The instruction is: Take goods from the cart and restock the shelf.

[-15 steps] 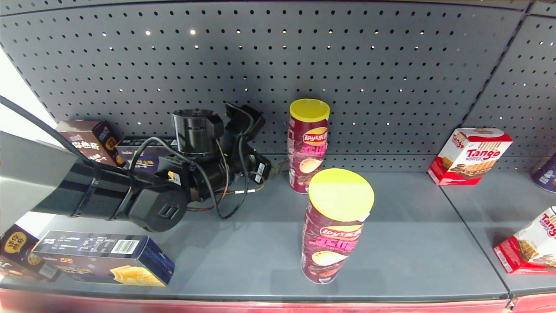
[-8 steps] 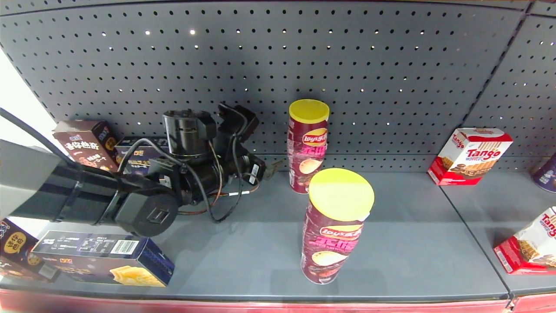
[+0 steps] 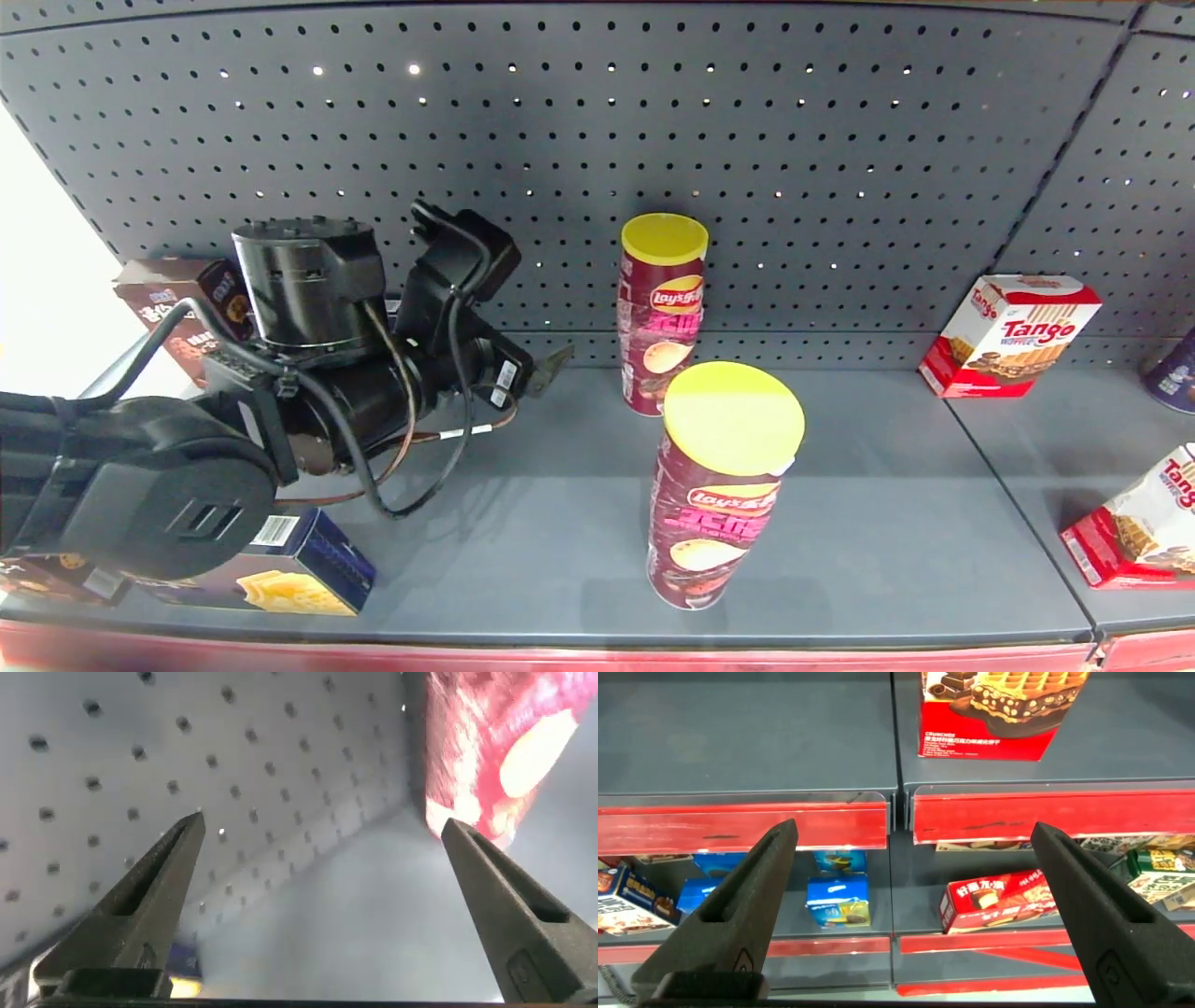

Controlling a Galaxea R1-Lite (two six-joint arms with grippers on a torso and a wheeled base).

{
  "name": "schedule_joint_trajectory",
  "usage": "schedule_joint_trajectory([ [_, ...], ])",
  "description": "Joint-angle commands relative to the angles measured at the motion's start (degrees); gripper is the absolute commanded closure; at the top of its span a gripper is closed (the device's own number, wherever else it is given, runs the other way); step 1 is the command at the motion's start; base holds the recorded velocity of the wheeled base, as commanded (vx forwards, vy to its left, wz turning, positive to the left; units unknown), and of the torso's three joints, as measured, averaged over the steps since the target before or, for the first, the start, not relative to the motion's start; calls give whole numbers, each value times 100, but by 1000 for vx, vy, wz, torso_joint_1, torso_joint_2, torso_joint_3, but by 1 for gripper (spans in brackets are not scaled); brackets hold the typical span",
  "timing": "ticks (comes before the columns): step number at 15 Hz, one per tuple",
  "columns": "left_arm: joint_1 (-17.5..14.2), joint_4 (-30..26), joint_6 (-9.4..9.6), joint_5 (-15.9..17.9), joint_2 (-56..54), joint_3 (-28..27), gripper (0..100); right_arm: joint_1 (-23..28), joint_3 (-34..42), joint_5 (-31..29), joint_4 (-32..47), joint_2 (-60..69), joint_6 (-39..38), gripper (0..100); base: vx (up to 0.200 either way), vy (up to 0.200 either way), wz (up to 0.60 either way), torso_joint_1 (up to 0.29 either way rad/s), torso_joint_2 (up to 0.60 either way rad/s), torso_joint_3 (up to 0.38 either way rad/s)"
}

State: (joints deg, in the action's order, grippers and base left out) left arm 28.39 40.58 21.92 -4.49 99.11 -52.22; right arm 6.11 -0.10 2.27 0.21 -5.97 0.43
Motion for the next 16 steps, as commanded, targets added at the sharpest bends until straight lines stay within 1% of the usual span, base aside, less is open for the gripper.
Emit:
schedule_joint_trajectory([
  [1, 114, 37, 84, -131, -366, 353, 0, -4, 1, 2, -3, -9, -8, 0, 0, 0, 0, 0, 0, 0],
  [2, 193, 46, 67, -307, -498, 450, 0, -4, 1, 2, 6, -9, 1, 0, 0, 0, 0, 0, 0, 0],
  [3, 219, 55, 49, -378, -515, 459, 0, -4, 1, 2, 6, -9, 1, 0, 0, 0, 0, 0, 0, 0],
  [4, 211, 178, -3, -378, -507, 424, 0, -22, -219, 72, -117, -27, 63, 0, 0, 0, 0, 0, 0, 0],
  [6, 211, 187, -12, -378, -507, 415, 0, -31, -280, 72, -135, -35, 54, 0, 0, 0, 0, 0, 0, 0],
  [7, 158, 723, -144, -369, -419, 468, 0, -224, -2179, 239, -205, -2004, -508, 0, 0, 0, 0, 0, 0, 0],
  [8, 149, 749, -144, -360, -410, 441, 0, -470, -2398, 485, -214, -2338, -491, 0, 0, 0, 0, 0, 0, 0],
  [9, 149, 749, -153, -351, -392, 415, 0, -655, -2565, 582, -311, -2725, -368, 0, 0, 0, 0, 0, 0, 0],
  [11, 175, 785, -329, -342, -322, 388, 0, -1121, -3189, 599, -539, -3815, 212, 0, 0, 0, 0, 0, 0, 0],
  [12, 175, 908, -329, -334, -278, 371, 0, -1454, -3550, 599, -592, -4395, 450, 0, 0, 0, 0, 0, 0, 0],
  [13, 167, 969, -337, -334, -181, 309, 0, -1832, -3743, 582, -610, -4817, 643, 0, 0, 0, 0, 0, 0, 0],
  [14, 158, 987, -337, -334, -120, 230, 0, -2202, -3796, 573, -671, -5195, 748, 0, 0, 0, 0, 0, 0, 0],
  [16, 158, 995, -337, -342, -58, 151, 0, -2597, -3752, 564, -917, -5722, 757, 0, 0, 0, 0, 0, 0, 0],
])
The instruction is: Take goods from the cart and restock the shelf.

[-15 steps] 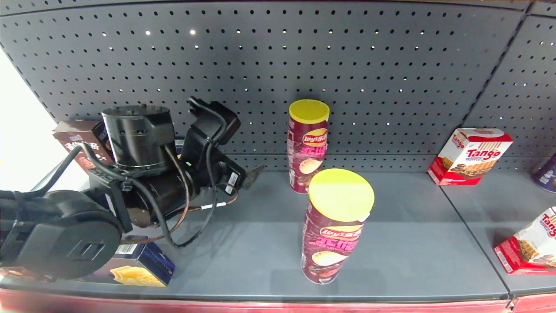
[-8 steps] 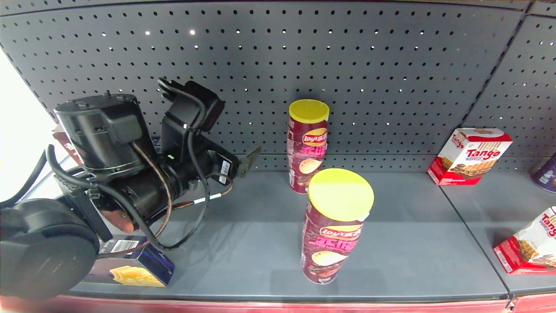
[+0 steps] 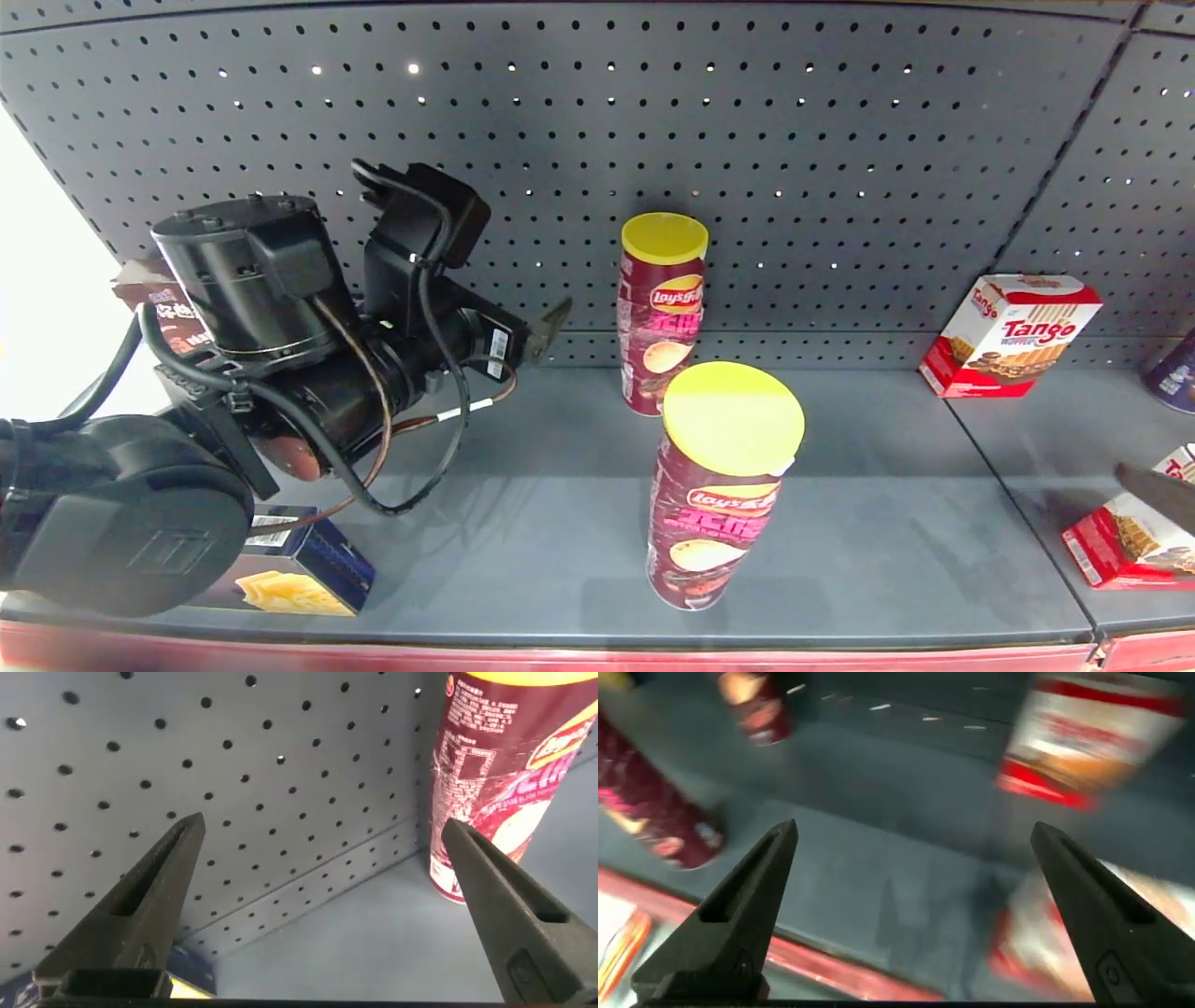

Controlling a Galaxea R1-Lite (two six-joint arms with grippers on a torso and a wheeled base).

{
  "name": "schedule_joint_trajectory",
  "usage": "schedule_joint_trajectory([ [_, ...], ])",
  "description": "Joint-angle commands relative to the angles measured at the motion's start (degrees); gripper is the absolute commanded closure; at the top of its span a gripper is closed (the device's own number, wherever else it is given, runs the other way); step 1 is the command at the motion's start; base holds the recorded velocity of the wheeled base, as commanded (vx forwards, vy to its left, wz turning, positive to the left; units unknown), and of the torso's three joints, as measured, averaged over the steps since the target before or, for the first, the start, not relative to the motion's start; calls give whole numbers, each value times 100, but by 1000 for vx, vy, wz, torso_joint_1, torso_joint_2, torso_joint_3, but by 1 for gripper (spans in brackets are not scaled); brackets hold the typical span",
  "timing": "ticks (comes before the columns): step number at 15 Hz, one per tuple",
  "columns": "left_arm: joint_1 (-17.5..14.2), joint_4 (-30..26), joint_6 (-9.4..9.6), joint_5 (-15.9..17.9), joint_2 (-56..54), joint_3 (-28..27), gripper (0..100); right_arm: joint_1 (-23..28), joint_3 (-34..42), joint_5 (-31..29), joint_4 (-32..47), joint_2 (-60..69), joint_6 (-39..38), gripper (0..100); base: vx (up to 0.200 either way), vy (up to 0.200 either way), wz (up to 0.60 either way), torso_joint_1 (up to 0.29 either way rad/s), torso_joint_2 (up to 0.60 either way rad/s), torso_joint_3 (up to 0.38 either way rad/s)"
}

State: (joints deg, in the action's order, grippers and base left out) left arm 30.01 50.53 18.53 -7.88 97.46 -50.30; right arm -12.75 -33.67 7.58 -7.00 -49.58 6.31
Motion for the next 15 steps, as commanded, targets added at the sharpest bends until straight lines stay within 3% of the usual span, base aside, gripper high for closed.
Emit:
schedule_joint_trajectory([
  [1, -4, 9, 2, -4, 133, -59, 0, -940, -403, -2, -381, -1643, 186, 0, 0, 0, 0, 0, 0, 0],
  [9, 5, 124, 2, -12, 282, -41, 0, -1880, -149, -477, -733, -2232, 186, 0, 0, 0, 0, 0, 0, 0],
  [15, 13, 133, 10, -21, 264, -33, 0, -2144, -87, -547, -724, -2381, 195, 0, 0, 0, 0, 0, 0, 0],
])
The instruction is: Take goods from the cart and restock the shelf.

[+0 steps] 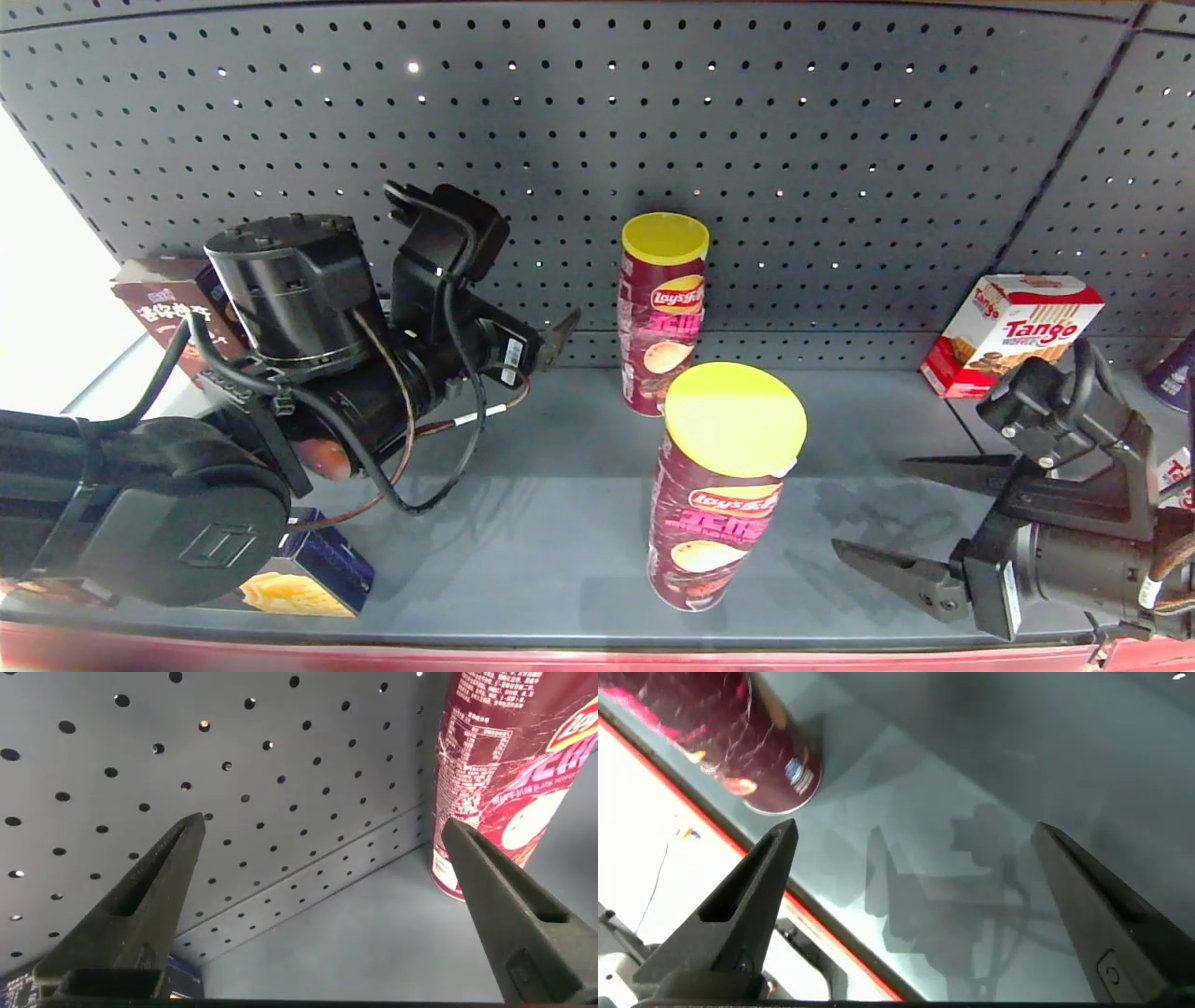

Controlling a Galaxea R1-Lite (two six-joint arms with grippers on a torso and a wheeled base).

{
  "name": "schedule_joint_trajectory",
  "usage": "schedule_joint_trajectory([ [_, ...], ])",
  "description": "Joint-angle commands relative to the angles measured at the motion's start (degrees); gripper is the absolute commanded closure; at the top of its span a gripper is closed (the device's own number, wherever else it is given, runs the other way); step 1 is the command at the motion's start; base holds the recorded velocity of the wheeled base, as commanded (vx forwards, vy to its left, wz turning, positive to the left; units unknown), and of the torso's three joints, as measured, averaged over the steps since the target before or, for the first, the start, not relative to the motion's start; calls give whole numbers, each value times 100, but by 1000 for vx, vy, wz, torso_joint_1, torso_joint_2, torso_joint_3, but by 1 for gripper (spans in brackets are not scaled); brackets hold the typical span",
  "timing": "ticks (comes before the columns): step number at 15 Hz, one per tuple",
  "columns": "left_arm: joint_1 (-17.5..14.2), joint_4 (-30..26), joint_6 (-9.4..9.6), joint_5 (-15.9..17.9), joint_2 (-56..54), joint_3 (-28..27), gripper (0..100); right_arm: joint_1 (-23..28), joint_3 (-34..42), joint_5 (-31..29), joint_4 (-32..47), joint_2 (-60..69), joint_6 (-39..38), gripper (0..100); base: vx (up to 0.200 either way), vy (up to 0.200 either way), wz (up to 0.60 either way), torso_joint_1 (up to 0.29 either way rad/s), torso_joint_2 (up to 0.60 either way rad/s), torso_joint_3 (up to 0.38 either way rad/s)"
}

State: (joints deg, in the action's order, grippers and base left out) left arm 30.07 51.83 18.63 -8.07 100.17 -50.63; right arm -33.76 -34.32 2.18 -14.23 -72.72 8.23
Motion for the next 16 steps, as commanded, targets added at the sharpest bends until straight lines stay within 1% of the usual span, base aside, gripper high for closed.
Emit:
schedule_joint_trajectory([
  [1, -2, -7, 9, -2, -15, 9, 0, -175, -75, -86, -10, -181, 3, 0, 0, 0, 0, 0, 0, 0],
  [6, -2, 2, 1, -10, -41, 9, 0, -448, -216, -104, -10, -533, 3, 0, 0, 0, 0, 0, 0, 0],
  [8, -2, 2, 1, -10, -41, 9, 0, -456, -260, -104, -10, -603, 12, 0, 0, 0, 0, 0, 0, 0],
  [13, -2, 2, 1, -10, -33, -35, 0, -571, -664, -245, -54, -1087, 21, 0, 0, 0, 0, 0, 0, 0],
  [16, -10, 2, 1, -10, -41, -26, 0, -641, -673, -245, -98, -1175, 21, 0, 0, 0, 0, 0, 0, 0],
])
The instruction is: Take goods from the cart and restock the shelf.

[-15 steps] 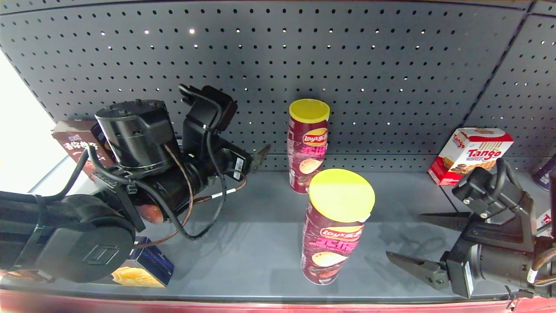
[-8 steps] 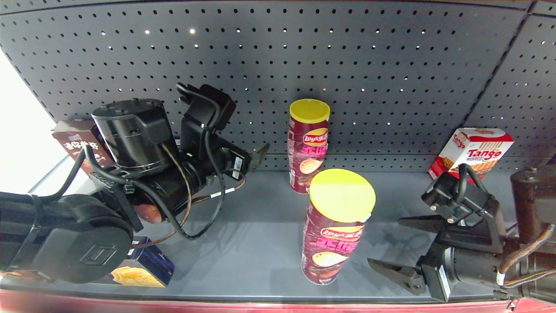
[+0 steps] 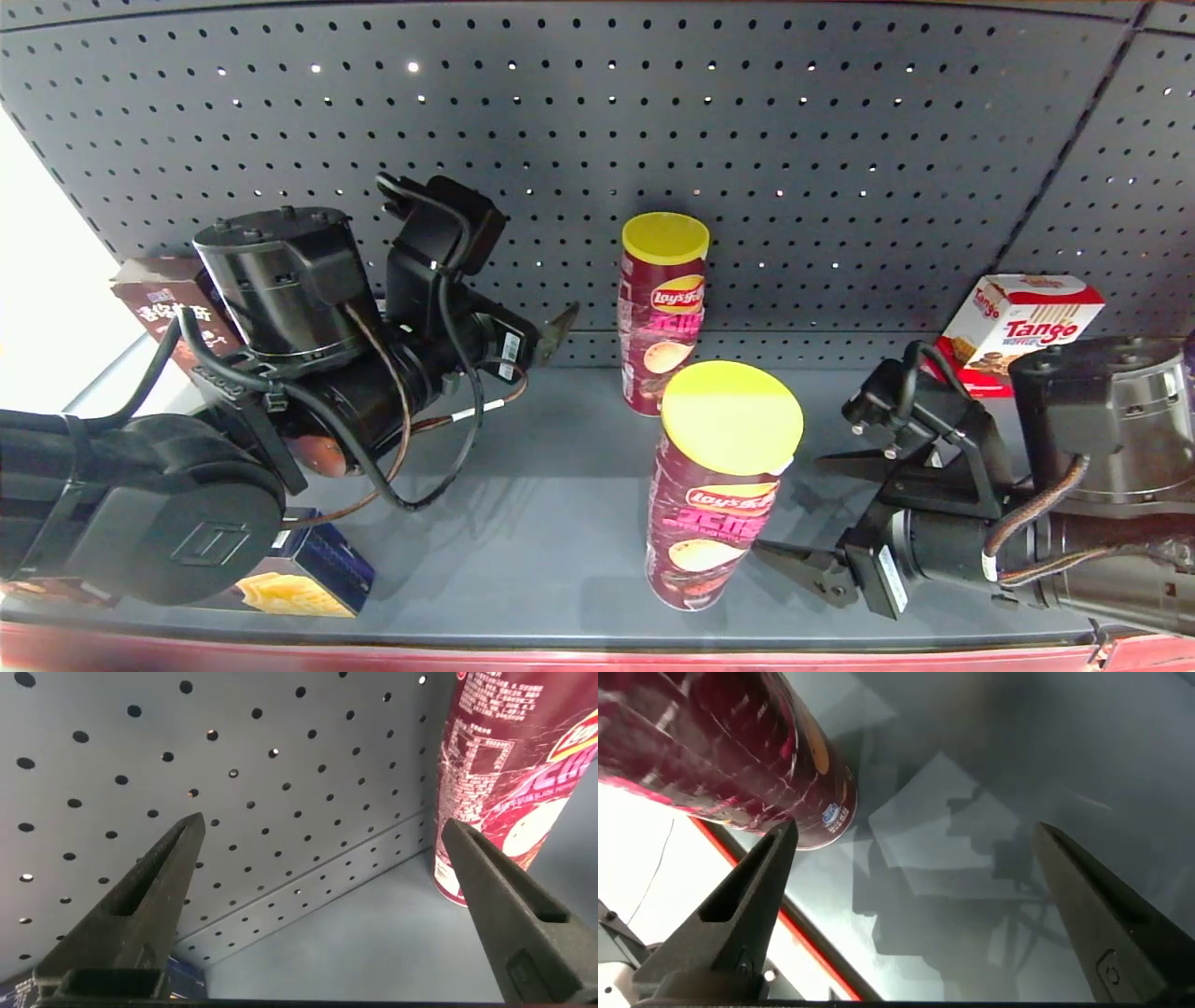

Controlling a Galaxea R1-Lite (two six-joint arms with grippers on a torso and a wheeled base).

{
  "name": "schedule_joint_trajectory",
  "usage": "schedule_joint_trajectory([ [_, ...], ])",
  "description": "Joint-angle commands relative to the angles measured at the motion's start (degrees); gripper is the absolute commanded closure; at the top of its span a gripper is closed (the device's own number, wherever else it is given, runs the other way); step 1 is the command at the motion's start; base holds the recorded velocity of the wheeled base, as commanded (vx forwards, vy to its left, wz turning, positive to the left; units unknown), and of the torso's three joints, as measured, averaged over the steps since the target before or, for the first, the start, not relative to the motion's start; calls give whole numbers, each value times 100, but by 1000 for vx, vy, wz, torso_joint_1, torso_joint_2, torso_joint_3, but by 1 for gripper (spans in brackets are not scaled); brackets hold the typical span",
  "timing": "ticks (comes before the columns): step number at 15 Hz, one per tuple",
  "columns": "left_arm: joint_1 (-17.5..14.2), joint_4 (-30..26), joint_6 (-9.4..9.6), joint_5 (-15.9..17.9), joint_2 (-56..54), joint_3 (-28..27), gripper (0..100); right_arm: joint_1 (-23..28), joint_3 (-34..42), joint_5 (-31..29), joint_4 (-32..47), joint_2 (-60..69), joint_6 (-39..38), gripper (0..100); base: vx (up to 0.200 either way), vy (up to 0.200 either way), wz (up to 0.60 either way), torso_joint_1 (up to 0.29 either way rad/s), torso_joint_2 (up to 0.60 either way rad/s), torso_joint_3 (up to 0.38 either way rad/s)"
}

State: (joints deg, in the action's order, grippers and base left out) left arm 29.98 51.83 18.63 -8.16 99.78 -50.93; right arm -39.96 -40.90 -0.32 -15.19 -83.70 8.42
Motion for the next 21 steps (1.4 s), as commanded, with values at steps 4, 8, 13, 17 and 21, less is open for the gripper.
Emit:
schedule_joint_trajectory([
  [4, -1, 2, 1, -2, 6, -13, 0, -64, -41, -3, -28, -164, 1, 0, 0, 0, 0, 0, 0, 0],
  [8, -1, 2, 1, -2, 6, -13, 0, -152, -120, -3, -37, -252, 1, 0, 0, 0, 0, 0, 0, 0],
  [13, -1, 2, 1, -2, 6, -13, 0, -188, -138, -3, -37, -287, 1, 0, 0, 0, 0, 0, 0, 0],
  [17, -1, 2, 1, -2, 6, -13, 0, -214, -138, -3, -37, -314, 1, 0, 0, 0, 0, 0, 0, 0],
  [21, -1, 2, 1, 7, 6, -13, 0, -231, -146, -3, -37, -366, 89, 0, 0, 0, 0, 0, 0, 0],
])
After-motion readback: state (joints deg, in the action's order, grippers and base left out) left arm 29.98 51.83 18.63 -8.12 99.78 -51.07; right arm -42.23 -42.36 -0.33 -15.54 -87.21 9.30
